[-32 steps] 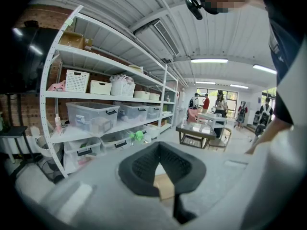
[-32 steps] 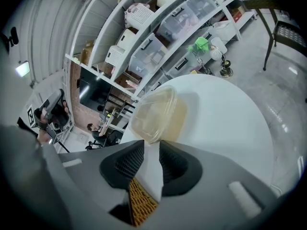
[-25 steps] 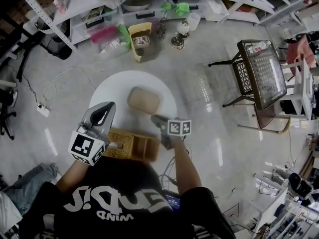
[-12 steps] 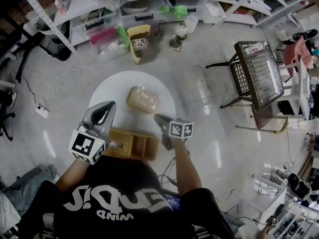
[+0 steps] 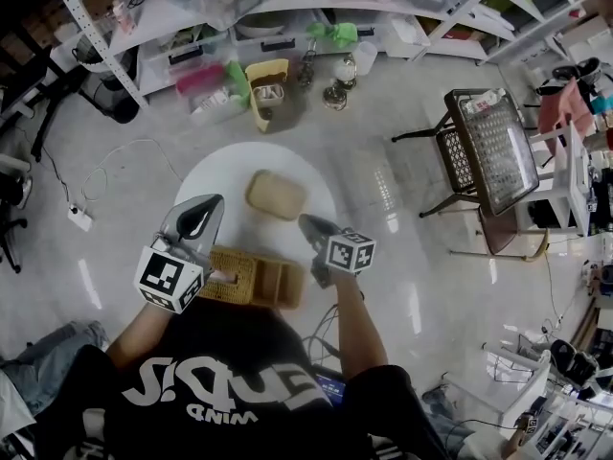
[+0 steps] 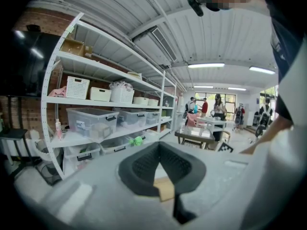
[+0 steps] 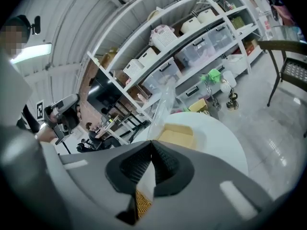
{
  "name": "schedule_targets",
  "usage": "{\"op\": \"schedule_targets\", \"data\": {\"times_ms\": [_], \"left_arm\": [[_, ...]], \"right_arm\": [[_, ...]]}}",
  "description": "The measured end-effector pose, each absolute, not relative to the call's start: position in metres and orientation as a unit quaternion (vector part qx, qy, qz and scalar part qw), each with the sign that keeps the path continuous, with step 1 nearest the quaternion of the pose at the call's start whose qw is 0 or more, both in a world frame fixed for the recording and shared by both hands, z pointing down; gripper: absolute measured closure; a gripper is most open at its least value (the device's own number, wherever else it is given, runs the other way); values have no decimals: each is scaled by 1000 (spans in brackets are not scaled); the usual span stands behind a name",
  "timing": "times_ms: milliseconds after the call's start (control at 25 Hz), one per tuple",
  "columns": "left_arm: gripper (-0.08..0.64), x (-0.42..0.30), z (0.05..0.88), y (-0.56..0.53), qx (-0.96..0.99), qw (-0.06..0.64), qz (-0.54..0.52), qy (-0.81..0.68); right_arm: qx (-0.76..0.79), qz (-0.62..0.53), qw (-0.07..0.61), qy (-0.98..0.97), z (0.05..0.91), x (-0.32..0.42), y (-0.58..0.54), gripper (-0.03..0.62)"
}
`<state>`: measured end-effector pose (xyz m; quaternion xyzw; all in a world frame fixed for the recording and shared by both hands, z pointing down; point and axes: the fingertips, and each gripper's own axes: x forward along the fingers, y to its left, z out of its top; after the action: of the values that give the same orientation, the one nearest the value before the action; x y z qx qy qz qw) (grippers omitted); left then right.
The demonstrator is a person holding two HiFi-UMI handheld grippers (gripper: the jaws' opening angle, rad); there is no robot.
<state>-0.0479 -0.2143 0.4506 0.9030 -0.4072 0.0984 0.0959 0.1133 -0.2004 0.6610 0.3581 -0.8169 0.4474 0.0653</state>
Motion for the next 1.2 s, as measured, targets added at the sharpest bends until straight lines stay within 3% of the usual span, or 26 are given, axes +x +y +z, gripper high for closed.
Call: {"op": "schedule_targets", "data": {"times_ms": [1200], "left_arm": [[558, -63, 403, -171, 918, 62, 53, -388]], "right_arm": [[492, 179, 6, -852, 432, 108, -147, 591]]}}
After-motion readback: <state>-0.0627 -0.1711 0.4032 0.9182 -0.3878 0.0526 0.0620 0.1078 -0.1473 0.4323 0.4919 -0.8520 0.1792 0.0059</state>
